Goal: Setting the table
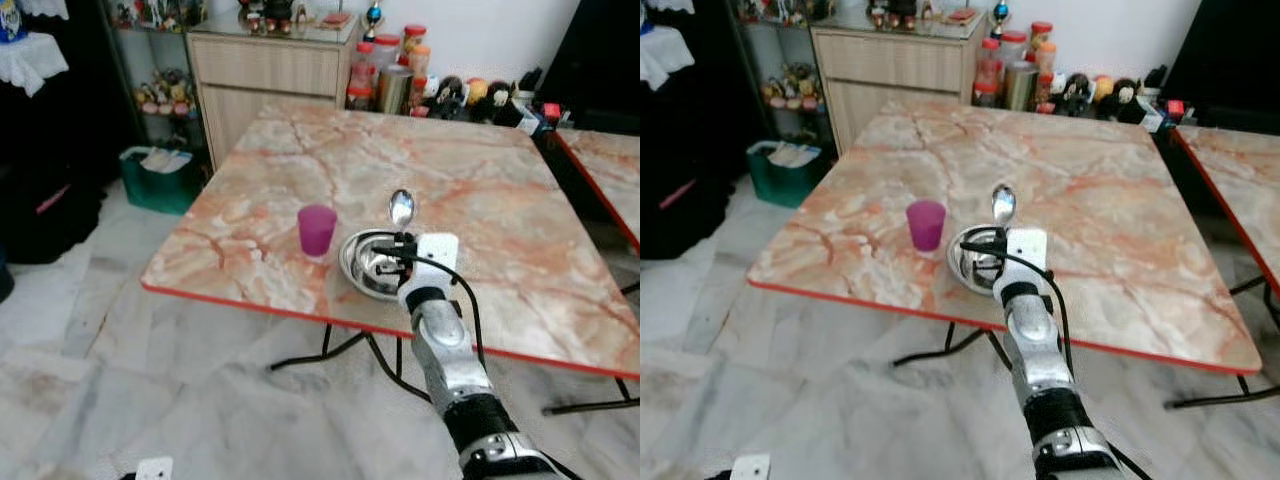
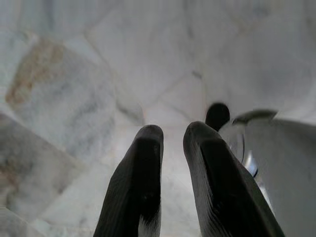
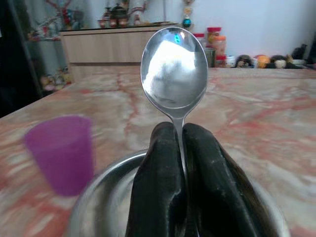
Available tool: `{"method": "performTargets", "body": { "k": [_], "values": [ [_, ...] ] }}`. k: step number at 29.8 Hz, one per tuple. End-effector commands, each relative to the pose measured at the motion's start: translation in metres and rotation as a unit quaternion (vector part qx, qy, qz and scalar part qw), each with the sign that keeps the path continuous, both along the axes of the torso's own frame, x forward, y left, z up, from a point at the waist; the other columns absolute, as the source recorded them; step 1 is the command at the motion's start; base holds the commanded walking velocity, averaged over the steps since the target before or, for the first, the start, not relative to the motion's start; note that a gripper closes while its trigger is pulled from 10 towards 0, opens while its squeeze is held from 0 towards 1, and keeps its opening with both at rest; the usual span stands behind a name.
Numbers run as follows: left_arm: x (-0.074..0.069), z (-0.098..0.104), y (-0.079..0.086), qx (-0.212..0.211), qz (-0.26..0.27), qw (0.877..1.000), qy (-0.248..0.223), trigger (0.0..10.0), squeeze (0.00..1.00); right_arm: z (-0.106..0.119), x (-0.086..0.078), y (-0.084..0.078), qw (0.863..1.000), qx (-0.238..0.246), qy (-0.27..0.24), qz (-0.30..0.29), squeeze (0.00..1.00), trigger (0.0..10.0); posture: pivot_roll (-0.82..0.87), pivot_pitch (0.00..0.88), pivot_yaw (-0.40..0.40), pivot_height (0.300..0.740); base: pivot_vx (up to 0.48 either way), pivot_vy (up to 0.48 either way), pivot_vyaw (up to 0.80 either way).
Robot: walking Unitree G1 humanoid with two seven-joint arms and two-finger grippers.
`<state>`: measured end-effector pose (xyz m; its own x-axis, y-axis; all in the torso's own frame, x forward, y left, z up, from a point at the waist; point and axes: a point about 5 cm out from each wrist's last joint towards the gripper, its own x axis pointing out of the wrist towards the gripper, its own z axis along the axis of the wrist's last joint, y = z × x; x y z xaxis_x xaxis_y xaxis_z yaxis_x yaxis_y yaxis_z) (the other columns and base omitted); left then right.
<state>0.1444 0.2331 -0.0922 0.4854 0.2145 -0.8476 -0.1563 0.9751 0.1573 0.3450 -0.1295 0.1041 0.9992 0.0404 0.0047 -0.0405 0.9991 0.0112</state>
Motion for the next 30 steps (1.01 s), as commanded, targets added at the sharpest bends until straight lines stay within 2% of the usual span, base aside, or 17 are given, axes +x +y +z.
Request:
{"method": "performTargets", "body": {
  "k": [1, 4, 18, 29, 30],
  "values": [
    [0.0039, -0.0005, -0.0081, -0.009, -0.003, 1.000, -0.004, 10.0, 0.00, 0.0028, 0.0009, -0.0146, 1.000, 0.000, -0.002, -0.024, 0.00, 10.0, 0.06, 0.000, -0.042, 0.728, 0.394, 0.000, 0.00],
    [0.0042, -0.0002, -0.0080, -0.009, -0.004, 1.000, -0.006, 10.0, 0.00, 0.0039, 0.0005, -0.0159, 1.000, 0.001, -0.009, -0.027, 0.00, 10.0, 0.06, 0.000, -0.042, 0.728, 0.390, 0.000, -0.76],
    [0.0062, 0.0006, -0.0091, -0.011, -0.003, 1.000, -0.015, 10.0, 0.00, 0.0016, -0.0016, -0.0180, 1.000, 0.001, -0.005, -0.031, 0.00, 10.0, 0.07, 0.000, -0.042, 0.728, 0.384, 0.000, 0.00],
    [0.0076, 0.0011, -0.0099, -0.011, -0.001, 1.000, -0.020, 10.0, 0.00, 0.0012, -0.0025, -0.0191, 1.000, -0.005, 0.000, -0.031, 0.00, 10.0, 0.07, 0.000, -0.042, 0.728, 0.000, 0.000, 0.00],
    [0.0082, 0.0004, -0.0137, -0.013, -0.002, 1.000, -0.018, 10.0, 0.00, -0.0018, -0.0042, -0.0201, 0.999, -0.017, 0.024, -0.026, 0.00, 10.0, 0.06, 0.000, -0.042, 0.728, 0.000, 0.000, 0.00]
  ]
}}
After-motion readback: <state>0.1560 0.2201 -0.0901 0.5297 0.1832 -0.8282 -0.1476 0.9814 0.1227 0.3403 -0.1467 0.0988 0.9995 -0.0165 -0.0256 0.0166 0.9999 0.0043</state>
